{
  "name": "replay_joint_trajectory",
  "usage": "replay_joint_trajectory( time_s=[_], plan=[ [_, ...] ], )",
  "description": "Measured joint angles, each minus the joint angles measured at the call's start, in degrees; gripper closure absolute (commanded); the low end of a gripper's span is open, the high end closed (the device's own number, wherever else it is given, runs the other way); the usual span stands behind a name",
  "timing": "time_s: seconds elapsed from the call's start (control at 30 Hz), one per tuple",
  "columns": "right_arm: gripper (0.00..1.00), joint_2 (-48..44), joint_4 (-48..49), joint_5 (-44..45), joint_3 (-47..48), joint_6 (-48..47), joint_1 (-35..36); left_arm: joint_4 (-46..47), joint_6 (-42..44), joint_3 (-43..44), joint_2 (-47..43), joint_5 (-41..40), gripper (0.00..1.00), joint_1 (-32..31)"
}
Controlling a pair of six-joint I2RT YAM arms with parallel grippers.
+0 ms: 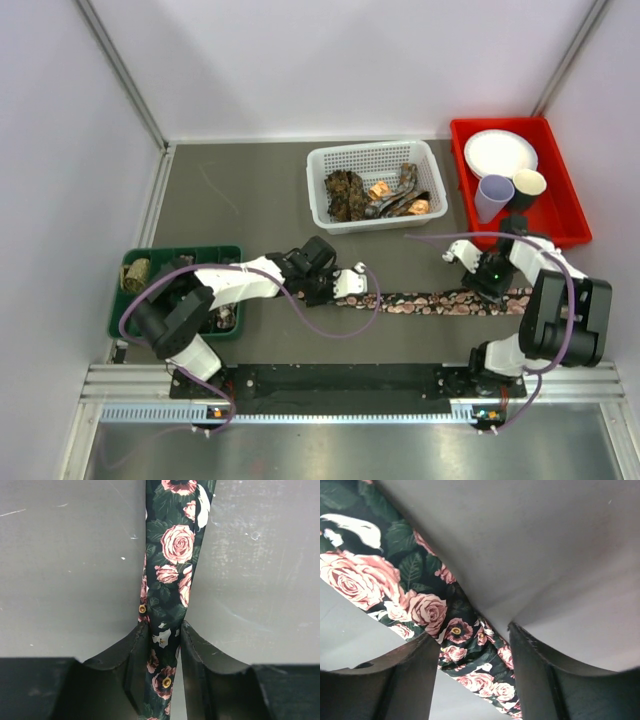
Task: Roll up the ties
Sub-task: Flatten out the tie at the center of the board.
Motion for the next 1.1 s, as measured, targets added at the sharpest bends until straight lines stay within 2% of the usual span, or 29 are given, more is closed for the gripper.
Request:
replay_joint_trajectory(
  time_s=[0.07, 0.1, 0.33, 0.73, 0.93, 1.1],
  plan=[
    [0.4, -2.23, 1.29, -0.39, -1.9, -1.9, -0.22, -0.37, -0.07, 0.02, -0.02, 0.28, 0.64, -0.07],
    [0.46, -3.72, 2.14, -0.46, -2.95, -2.71, -0.28, -0.46, -0.09, 0.02, -0.02, 0.39, 0.66, -0.09],
    [0.55, -8.83, 5.2, -0.57, -8.04, -5.03, -0.39, -1.05, -0.66, -0.07, -0.15, 0.55, 0.8, -0.26],
    [0.64, 0.52, 5.66, 5.42, -0.94, 1.29, -0.37, -0.22, -1.81, -0.76, -0.52, 0.66, 0.9, 0.55],
    [0.64, -3.04, 8.46, 5.49, -4.52, -0.92, -0.37, -0.81, -2.56, -0.33, -0.5, 0.83, 0.91, 0.55],
    [0.63, -9.42, 13.66, 5.16, -10.34, -4.7, -0.42, -1.07, -1.62, -0.33, -0.61, 1.03, 0.86, 0.5]
  ],
)
